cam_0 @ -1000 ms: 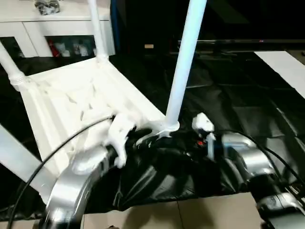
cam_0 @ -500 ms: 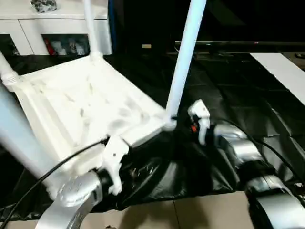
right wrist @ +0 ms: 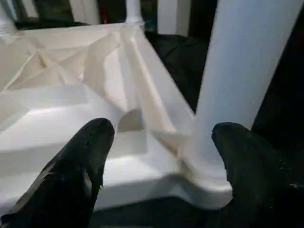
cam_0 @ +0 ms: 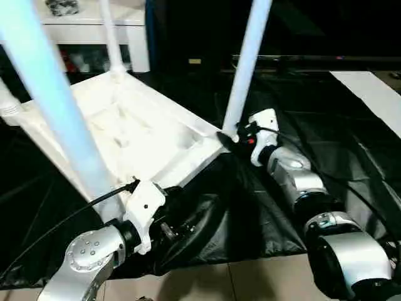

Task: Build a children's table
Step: Rotate table base

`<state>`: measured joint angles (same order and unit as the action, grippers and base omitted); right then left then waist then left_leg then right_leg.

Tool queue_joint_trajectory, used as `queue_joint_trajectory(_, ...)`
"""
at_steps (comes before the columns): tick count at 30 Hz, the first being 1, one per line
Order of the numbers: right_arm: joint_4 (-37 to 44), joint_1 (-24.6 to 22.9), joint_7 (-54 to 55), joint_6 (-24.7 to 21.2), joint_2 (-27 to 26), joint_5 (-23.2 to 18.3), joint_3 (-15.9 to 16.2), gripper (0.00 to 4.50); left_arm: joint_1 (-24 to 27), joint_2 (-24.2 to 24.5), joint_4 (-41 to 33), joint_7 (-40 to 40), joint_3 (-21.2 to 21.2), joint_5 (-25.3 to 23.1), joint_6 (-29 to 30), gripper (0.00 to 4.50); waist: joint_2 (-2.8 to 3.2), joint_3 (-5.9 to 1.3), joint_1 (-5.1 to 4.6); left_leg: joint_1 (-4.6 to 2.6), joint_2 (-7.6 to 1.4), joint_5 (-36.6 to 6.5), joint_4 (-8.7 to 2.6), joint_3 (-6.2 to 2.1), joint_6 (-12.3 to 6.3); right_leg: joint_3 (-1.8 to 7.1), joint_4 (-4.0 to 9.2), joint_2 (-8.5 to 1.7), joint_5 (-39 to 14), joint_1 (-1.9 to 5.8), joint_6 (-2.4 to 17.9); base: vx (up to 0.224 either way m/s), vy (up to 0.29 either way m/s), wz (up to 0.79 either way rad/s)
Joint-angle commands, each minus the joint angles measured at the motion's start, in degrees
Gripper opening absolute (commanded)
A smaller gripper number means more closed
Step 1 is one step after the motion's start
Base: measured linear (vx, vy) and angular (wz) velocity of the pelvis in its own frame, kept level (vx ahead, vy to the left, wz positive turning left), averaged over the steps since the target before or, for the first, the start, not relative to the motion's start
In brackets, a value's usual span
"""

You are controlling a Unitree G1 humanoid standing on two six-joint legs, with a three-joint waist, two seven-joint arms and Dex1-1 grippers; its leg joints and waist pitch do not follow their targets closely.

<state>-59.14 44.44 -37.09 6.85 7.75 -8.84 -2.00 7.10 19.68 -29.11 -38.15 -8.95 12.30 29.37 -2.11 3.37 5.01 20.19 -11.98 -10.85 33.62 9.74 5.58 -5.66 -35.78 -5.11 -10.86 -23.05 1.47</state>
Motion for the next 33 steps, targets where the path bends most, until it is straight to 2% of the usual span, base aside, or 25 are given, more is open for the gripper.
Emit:
queue_joint_trajectory(1,0.9,-1.4,-1.4,1.1,0.8,0.2,0.1,3.83,0.8,-0.3,-1.4,-2.3,0.7,4.2,0.8,4.38,1.12,-3.66,-0.05,0.2,-1.23,-11.8,-3.68,0.16,-1.65,3.2,4.2,-2.75,-10.8,2.92,11.5,0.0,0.0,0.0)
queue_joint_trajectory(2,1.3,-2.0,-1.9,1.1,0.8,0.2,0.3,3.83,1.0,-0.7,-1.2,-3.2,1.2,5.9,1.2,4.44,0.97,-3.58,-0.11,0.27,-1.26,-12.0,-3.75,0.13,-1.68,3.18,4.21,-2.68,-10.9,2.94,11.6,0.0,0.0,0.0)
queue_joint_trajectory(3,2.1,-2.9,-2.8,0.9,0.9,-0.1,0.4,3.83,1.1,-0.8,-1.0,-4.4,2.0,8.5,2.5,4.44,1.36,-3.53,-0.1,0.28,-1.22,-12.6,-3.78,0.09,-1.56,3.18,4.21,-2.69,-11.6,2.97,11.7,0.0,0.0,0.0)
queue_joint_trajectory(4,3.9,-4.3,-4.4,0.2,0.9,-0.6,0.7,3.83,1.1,-0.3,-0.9,-5.8,2.7,10.6,3.6,4.44,1.23,-3.51,-0.13,0.23,-1.17,-13.1,-3.75,0.17,-1.48,3.2,4.35,-2.7,-12.2,2.97,11.7,0.0,0.0,0.0)
queue_joint_trajectory(6,7.4,-7.0,-6.4,-1.0,1.0,-1.1,1.4,3.83,1.1,1.0,-0.6,-6.9,3.1,11.0,4.1,4.44,1.31,-3.39,-0.14,0.23,-1.15,-14.0,-3.94,0.0,-1.74,3.18,4.53,-2.38,-13.3,3.04,10.7,0.0,0.0,0.0)
queue_joint_trajectory(11,18.8,-14.8,-6.5,-4.1,1.2,-2.3,2.3,3.83,1.9,2.2,1.4,-3.5,3.0,5.1,-0.9,4.44,1.35,-3.19,-0.08,0.09,-1.27,-15.6,-4.12,-0.15,-1.46,3.27,5.26,-2.54,-17.8,2.9,8.3,0.0,0.0,0.0)
queue_joint_trajectory(12,21.0,-16.5,-5.2,-4.2,1.2,-2.0,2.3,3.83,1.7,1.6,2.9,-1.0,3.0,2.9,-2.3,4.44,1.6,-3.2,-0.09,0.1,-1.36,-15.4,-4.2,-0.27,-1.25,3.3,5.16,-2.42,-17.2,2.86,7.6,0.0,0.0,0.0)
queue_joint_trajectory(14,23.8,-18.8,-2.5,-4.7,1.3,-1.4,1.8,3.83,0.6,-0.1,6.1,3.9,2.8,-1.0,-4.9,4.44,1.38,-3.29,-0.13,-0.12,-1.15,-15.8,-4.14,-0.18,-1.0,3.24,5.28,-2.27,-17.6,2.75,7.1,0.0,0.0,0.0)
queue_joint_trajectory(17,28.8,-22.0,0.5,-6.3,1.1,-1.1,0.5,3.83,-0.3,-3.0,8.1,8.7,2.8,-2.4,-6.6,4.44,1.49,-3.3,-0.07,-0.02,-1.12,-16.3,-4.23,-0.28,-0.72,3.26,5.56,-2.43,-19.5,2.78,6.4,0.0,0.0,0.0)
queue_joint_trajectory(18,32.4,-23.9,2.0,-7.2,0.8,-0.7,0.3,3.83,-0.6,-4.8,8.8,11.5,2.3,-3.6,-7.5,4.44,2.07,-3.15,-0.05,-0.03,-1.01,-17.0,-4.23,-0.26,-0.51,3.27,5.89,-2.4,-20.3,2.66,5.9,0.0,0.0,0.0)
queue_joint_trajectory(19,32.4,-23.9,2.0,-7.2,0.8,-0.7,0.3,3.83,-0.6,-4.8,8.8,11.5,2.3,-3.6,-7.5,4.44,1.65,-3.22,-0.04,-0.01,-1.01,-17.1,-4.18,-0.36,-0.54,3.21,5.9,-2.33,-20.5,2.74,5.1,0.0,0.0,0.0)
queue_joint_trajectory(20,36.2,-25.7,3.9,-8.5,0.3,-0.5,0.3,3.83,-1.0,-6.4,9.7,14.3,1.4,-5.7,-8.7,4.44,2.17,-2.85,0.8,3.55,0.06,-16.6,-5.12,-2.73,-3.24,0.85,4.9,-3.69,-20.5,5.19,5.1,0.0,0.0,0.0)
queue_joint_trajectory(21,37.5,-26.2,4.6,-8.9,0.1,-0.5,0.3,3.83,-1.2,-7.1,10.0,15.5,1.0,-6.5,-8.6,4.44,2.86,-3.27,0.16,3.3,-0.17,-16.3,-5.3,-3.06,-4.29,0.1,5.53,-3.12,-19.4,5.19,4.6,-0.001,-0.005,0.2)
queue_joint_trajectory(22,39.7,-27.0,6.0,-9.9,-0.4,-0.7,0.7,3.83,-1.7,-8.2,10.6,17.6,0.0,-8.5,-9.3,4.44,2.98,-3.34,-0.81,3.6,-0.27,-16.3,-4.75,-4.69,-5.84,-1.24,5.47,-3.35,-16.7,5.28,5.6,-0.001,-0.005,0.2)
queue_joint_trajectory(23,40.0,-27.1,6.2,-10.0,-0.5,-0.7,0.8,3.83,-1.8,-8.3,10.7,17.9,-0.2,-9.0,-9.6,4.44,3.75,-3.5,-0.93,3.38,-0.51,-16.9,-4.67,-5.43,-5.58,-1.92,5.36,-3.0,-15.4,5.37,6.7,0.001,-0.025,0.47)
queue_joint_trajectory(24,40.5,-27.2,6.6,-10.1,-0.6,-0.7,0.9,3.83,-1.9,-8.7,10.8,18.3,-0.5,-9.4,-10.3,4.44,4.28,-3.52,-1.95,3.37,-1.92,-19.7,-5.11,-7.66,-5.36,-2.97,4.47,-1.93,-11.9,5.33,8.9,0.004,-0.055,0.5)
queue_joint_trajectory(25,40.7,-27.3,7.1,-10.5,-0.9,-1.2,0.7,3.83,-1.9,-9.2,11.0,18.7,-0.7,-9.5,-10.9,4.44,5.26,-3.55,-2.94,2.73,-3.95,-22.2,-6.95,-11.21,-7.2,-3.61,1.84,-0.18,-9.6,5.15,11.0,0.004,-0.055,0.5)
queue_joint_trajectory(26,40.7,-27.3,7.1,-10.5,-0.9,-1.2,0.7,3.83,-1.9,-9.2,11.0,18.7,-0.7,-9.5,-10.9,4.44,5.77,-3.51,-3.49,1.57,-5.07,-22.2,-7.83,-13.36,-8.75,-3.48,-0.06,0.75,-9.7,4.19,12.5,0.034,-0.085,0.48)
queue_joint_trajectory(27,40.6,-27.3,7.9,-11.3,-1.4,-1.8,0.2,3.83,-1.9,-9.9,11.3,18.7,-0.7,-8.9,-10.9,4.44,5.6,-3.67,-4.56,-2.03,-9.45,-18.3,-7.49,-12.82,-11.36,-1.04,-1.75,0.68,-10.1,0.89,14.5,0.05,-0.142,0.49)
queue_joint_trajectory(28,40.6,-27.2,8.9,-12.9,-1.7,-2.5,-0.4,3.83,-1.9,-10.6,11.7,18.6,-0.5,-7.8,-11.3,4.44,5.2,-2.85,-3.61,-0.29,-10.0,-19.2,-8.48,-10.39,-11.85,-0.09,-3.77,0.15,-7.5,0.99,15.1,0.05,-0.142,0.49)
queue_joint_trajectory(29,41.1,-27.4,9.1,-13.5,-1.6,-2.3,-0.3,3.83,-1.9,-11.0,11.8,18.5,-0.4,-7.3,-11.7,4.44,4.72,-2.77,-3.53,-0.01,-9.79,-19.8,-8.82,-9.36,-12.0,0.63,-4.15,0.02,-6.6,0.89,15.0,0.038,-0.226,0.4)
queue_joint_trajectory(30,41.5,-27.6,8.9,-13.5,-1.4,-1.8,0.3,3.83,-1.7,-11.2,11.5,18.1,-0.4,-6.5,-11.8,4.44,2.86,-2.49,-2.58,0.94,-5.04,-21.3,-4.91,-4.49,-12.03,3.7,0.34,-1.64,-8.6,0.91,17.1,0.039,-0.252,0.31)
queue_joint_trajectory(31,42.3,-28.1,8.5,-13.4,-1.1,-1.0,1.2,3.83,-1.5,-11.4,11.1,17.7,-0.4,-5.8,-11.6,4.44,-0.8,-3.92,0.27,1.35,4.21,-13.2,7.17,0.25,-9.17,6.02,7.01,-3.45,-26.9,1.28,8.9,0.039,-0.252,0.31)
queue_joint_trajectory(32,42.6,-28.2,8.5,-13.5,-1.0,-0.8,1.4,3.83,-1.5,-11.5,11.0,17.7,-0.5,-5.8,-11.5,4.44,-0.8,-3.92,0.27,1.35,4.21,-13.2,7.17,0.25,-9.17,6.02,7.01,-3.45,-26.9,1.28,8.9,0.019,-0.222,0.1)
queue_joint_trajectory(33,44.2,-28.8,8.1,-14.5,-0.9,-0.8,2.2,3.83,-1.2,-11.8,10.8,18.9,-0.6,-6.9,-12.1,4.44,-1.11,-3.6,2.54,5.17,2.49,-4.5,5.97,-1.98,-5.31,9.22,5.72,-5.98,-39.8,3.72,-17.1,-0.002,-0.186,-0.02)
